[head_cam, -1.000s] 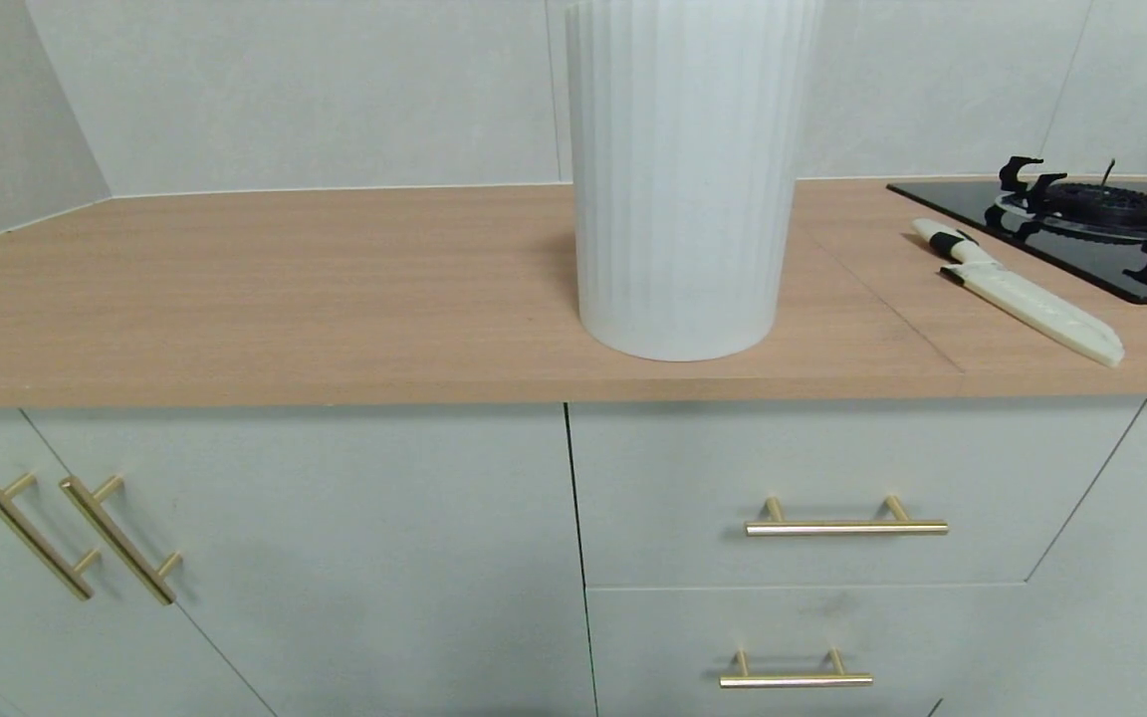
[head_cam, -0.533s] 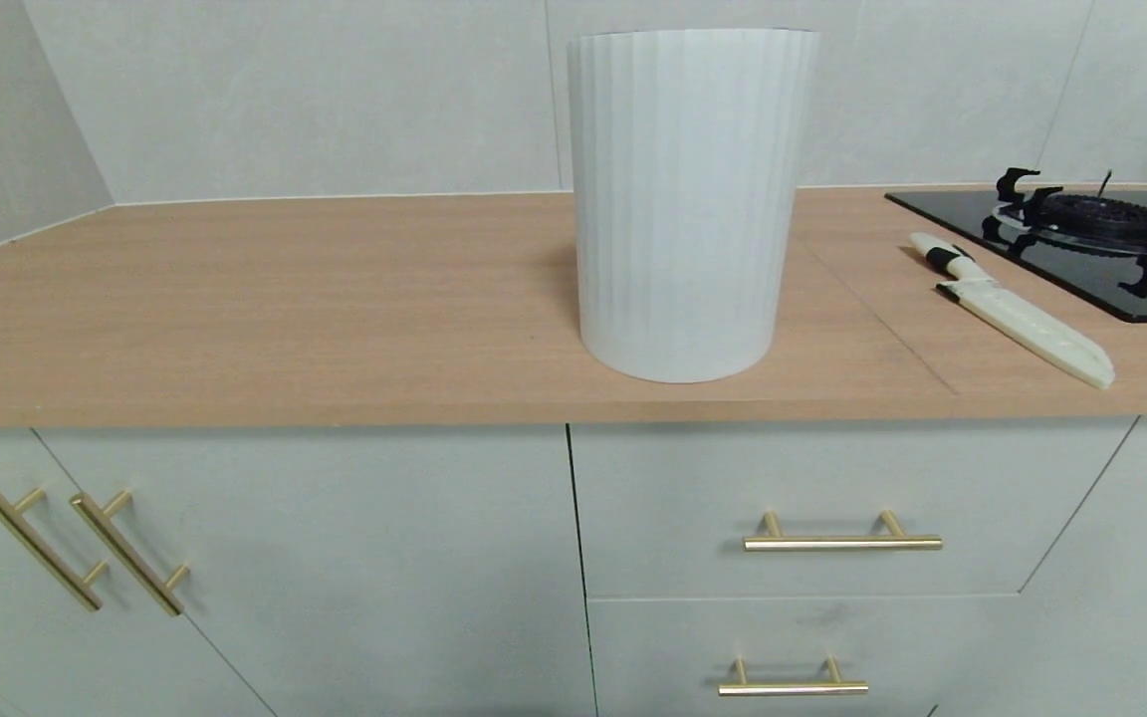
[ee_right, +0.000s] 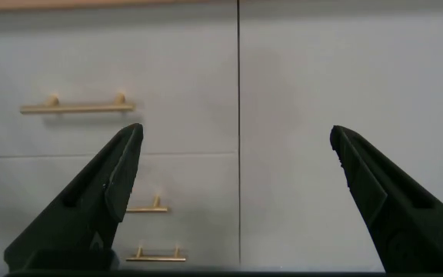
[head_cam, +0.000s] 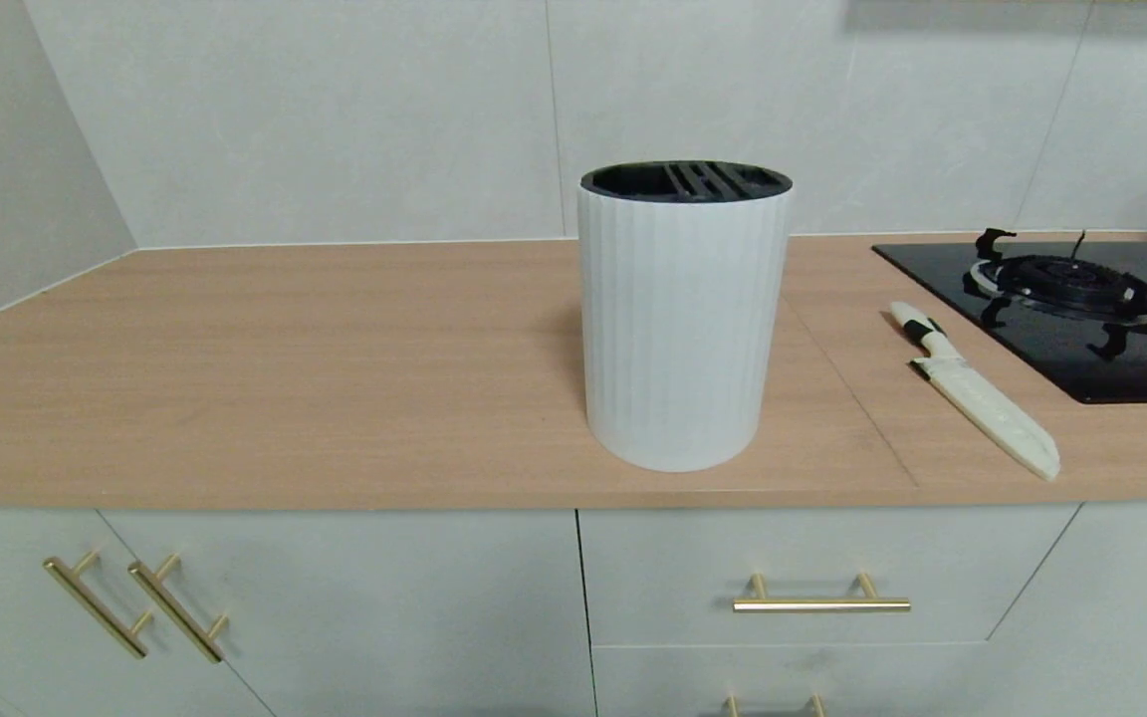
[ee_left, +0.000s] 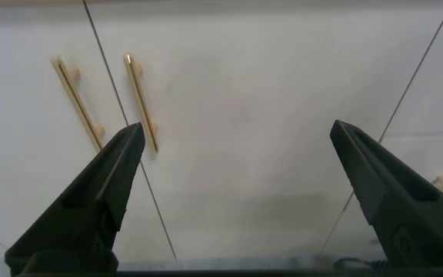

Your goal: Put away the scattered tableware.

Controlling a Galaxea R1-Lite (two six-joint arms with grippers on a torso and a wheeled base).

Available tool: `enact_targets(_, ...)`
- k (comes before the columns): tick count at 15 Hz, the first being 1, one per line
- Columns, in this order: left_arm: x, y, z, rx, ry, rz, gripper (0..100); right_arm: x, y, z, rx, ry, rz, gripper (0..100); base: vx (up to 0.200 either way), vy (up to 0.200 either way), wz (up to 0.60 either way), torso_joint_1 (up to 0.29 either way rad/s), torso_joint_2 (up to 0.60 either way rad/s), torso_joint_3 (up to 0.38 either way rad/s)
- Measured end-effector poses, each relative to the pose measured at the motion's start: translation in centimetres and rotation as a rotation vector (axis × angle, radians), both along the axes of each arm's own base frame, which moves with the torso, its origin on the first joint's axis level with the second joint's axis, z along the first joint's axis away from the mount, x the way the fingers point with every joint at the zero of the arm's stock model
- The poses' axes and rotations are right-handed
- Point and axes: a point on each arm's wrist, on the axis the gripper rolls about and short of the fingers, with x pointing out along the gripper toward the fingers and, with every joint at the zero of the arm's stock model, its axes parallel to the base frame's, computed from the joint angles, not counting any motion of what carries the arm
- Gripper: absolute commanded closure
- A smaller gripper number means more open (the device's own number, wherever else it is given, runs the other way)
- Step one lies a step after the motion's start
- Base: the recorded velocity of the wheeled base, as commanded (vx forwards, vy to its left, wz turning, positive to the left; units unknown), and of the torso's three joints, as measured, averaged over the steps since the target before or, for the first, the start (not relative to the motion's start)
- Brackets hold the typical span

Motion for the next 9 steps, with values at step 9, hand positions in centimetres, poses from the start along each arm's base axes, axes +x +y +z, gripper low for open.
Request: enact_targets(9,0.0,0.0,-0.01,0.0,0.001,0.0,0,0.0,0.0,0.0,0.0,0.0,0.0,0,0.0,0.0,0.0,0.205,-0.48,-0.286)
